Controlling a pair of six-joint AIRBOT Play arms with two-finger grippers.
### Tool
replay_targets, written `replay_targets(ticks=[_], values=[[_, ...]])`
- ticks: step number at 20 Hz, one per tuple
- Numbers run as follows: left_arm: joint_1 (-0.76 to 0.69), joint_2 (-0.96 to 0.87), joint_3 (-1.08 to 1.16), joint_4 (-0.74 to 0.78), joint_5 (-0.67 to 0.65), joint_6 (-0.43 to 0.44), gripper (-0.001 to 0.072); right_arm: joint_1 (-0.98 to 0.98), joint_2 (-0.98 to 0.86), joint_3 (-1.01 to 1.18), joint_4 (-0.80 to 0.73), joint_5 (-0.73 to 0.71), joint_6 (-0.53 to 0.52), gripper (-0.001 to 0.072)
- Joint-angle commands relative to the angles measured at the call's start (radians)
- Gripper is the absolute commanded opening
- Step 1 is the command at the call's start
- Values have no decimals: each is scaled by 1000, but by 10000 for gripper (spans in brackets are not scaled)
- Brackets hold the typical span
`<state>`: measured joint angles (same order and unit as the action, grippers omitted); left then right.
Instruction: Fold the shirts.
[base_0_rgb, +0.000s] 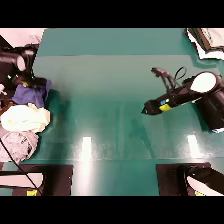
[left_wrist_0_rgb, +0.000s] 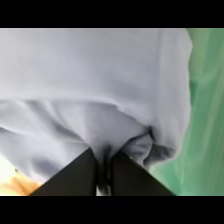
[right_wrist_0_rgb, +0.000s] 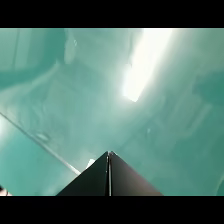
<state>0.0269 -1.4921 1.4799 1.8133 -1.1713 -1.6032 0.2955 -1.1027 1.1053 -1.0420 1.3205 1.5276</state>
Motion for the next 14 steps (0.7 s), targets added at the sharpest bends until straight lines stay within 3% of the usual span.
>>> replay_targets(ticks=[1,4,8,14], values=[[-64,101,212,-111,-68,137,26,-42,1,132,0,-4,2,16],[-154,228,379,-361,-125,293,26,-95,1,267,0,-5,2,16],[-258,285,417,-681,-231,451,26,-167,1,410,0,-5,2,16],[-444,129,343,-699,-254,486,26,-212,1,543,0,0,2,16]])
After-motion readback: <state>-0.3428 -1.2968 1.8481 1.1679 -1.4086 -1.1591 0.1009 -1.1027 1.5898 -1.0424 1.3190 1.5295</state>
